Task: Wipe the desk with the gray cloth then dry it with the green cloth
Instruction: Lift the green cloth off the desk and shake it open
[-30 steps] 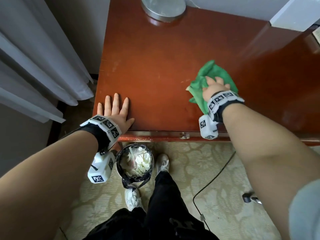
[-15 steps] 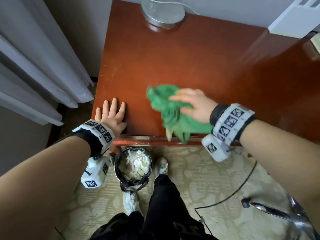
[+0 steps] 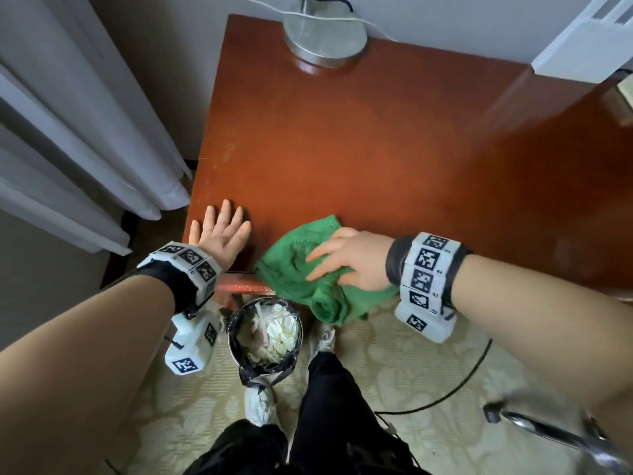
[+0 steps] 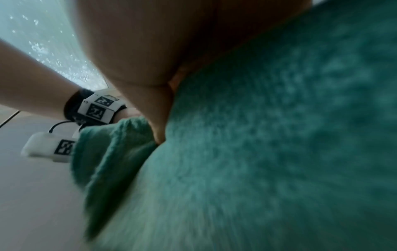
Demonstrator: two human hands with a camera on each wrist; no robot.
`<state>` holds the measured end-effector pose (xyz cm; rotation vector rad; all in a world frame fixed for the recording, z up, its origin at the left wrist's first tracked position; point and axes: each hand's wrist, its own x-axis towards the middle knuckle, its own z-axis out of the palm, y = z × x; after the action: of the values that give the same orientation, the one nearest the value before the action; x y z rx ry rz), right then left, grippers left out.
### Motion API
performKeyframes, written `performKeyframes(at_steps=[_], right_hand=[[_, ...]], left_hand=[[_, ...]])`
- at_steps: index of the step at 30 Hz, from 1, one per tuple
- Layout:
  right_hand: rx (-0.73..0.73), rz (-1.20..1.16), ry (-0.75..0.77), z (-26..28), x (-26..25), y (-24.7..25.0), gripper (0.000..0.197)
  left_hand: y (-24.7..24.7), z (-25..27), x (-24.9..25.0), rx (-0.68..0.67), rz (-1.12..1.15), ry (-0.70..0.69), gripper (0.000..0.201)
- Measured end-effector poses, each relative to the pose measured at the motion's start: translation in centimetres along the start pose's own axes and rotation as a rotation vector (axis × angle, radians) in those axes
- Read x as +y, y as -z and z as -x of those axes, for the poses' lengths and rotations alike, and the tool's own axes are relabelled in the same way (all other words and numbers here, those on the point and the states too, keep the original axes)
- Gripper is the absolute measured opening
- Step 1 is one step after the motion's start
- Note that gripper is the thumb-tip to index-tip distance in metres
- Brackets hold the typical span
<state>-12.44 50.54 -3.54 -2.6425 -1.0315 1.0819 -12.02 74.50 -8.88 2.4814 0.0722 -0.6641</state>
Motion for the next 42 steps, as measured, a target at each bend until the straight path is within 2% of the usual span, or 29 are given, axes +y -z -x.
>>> performKeyframes(at_steps=[2, 5, 7, 9, 12, 14, 16, 18, 21, 23, 25, 28, 31, 33, 35, 39, 42], right_hand=[[0.165, -0.007, -0.054, 1.8, -0.3, 0.2, 0.047], [0.503, -0.05, -0.12, 3.4, -0.7, 1.5, 0.045], [0.655, -0.057, -0.129, 4.5, -1.5, 2.4, 0.047], [0.766, -0.017, -0.134, 5.9, -2.3, 3.0, 0.049], [0.901, 0.001, -0.168, 8.2, -2.9, 4.0, 0.057], [0.97, -0.072, -0.222, 9.9, -2.9, 4.6, 0.067], [0.987, -0.222, -0.274, 11.7, -2.8, 5.1, 0.078], [1.003, -0.406, -0.28, 13.6, -2.5, 5.2, 0.081], [0.995, -0.674, -0.297, 17.0, -1.3, 5.0, 0.066], [0.995, -0.821, -0.366, 19.2, 0.4, 4.5, 0.056], [0.988, -1.042, -0.419, 21.5, 2.5, 3.8, 0.056], [0.919, -1.268, -0.351, 25.3, 5.5, 2.7, 0.056], [0.931, -1.235, -0.311, 28.8, 8.2, 2.3, 0.045], [0.991, -1.124, -0.345, 31.1, 9.9, 2.5, 0.039], [1.062, -0.986, -0.361, 33.1, 11.5, 3.0, 0.034], [1.165, -0.808, -0.355, 36.6, 13.6, 4.6, 0.044], [1.115, -0.684, -0.339, 38.0, 15.7, 6.0, 0.057]], left_hand=[[0.1, -0.1, 0.5, -0.036, 0.065, 0.037, 0.05], [1.2, 0.7, 3.1, -0.078, 0.387, 0.053, 0.074], [1.7, 2.1, 5.6, -0.079, 0.566, -0.05, 0.06], [2.3, 3.3, 8.1, -0.155, 0.745, -0.152, 0.044], [3.9, 4.5, 11.3, -0.196, 0.91, -0.221, 0.025], [5.1, 5.3, 13.1, -0.197, 0.991, -0.27, 0.021], [6.3, 6.3, 15.3, -0.196, 0.995, -0.334, 0.021], [7.2, 7.4, 17.7, -0.185, 0.976, -0.392, 0.02], [7.7, 8.7, 21.5, -0.175, 0.933, -0.485, 0.021], [7.5, 9.7, 24.3, -0.181, 0.877, -0.558, 0.024], [6.9, 10.5, 27.1, -0.181, 0.814, -0.609, 0.03], [5.3, 11.1, 31.1, -0.165, 0.738, -0.644, 0.022], [3.4, 11.1, 35.0, -0.147, 0.738, -0.642, 0.02], [2.3, 11.2, 37.3, -0.115, 0.789, -0.603, 0.02], [1.3, 10.8, 39.3, -0.054, 0.85, -0.533, 0.029], [-0.5, 9.3, 42.0, 0.06, 0.895, -0.355, 0.057], [-1.4, 8.2, 43.8, 0.133, 0.878, -0.254, 0.067]])
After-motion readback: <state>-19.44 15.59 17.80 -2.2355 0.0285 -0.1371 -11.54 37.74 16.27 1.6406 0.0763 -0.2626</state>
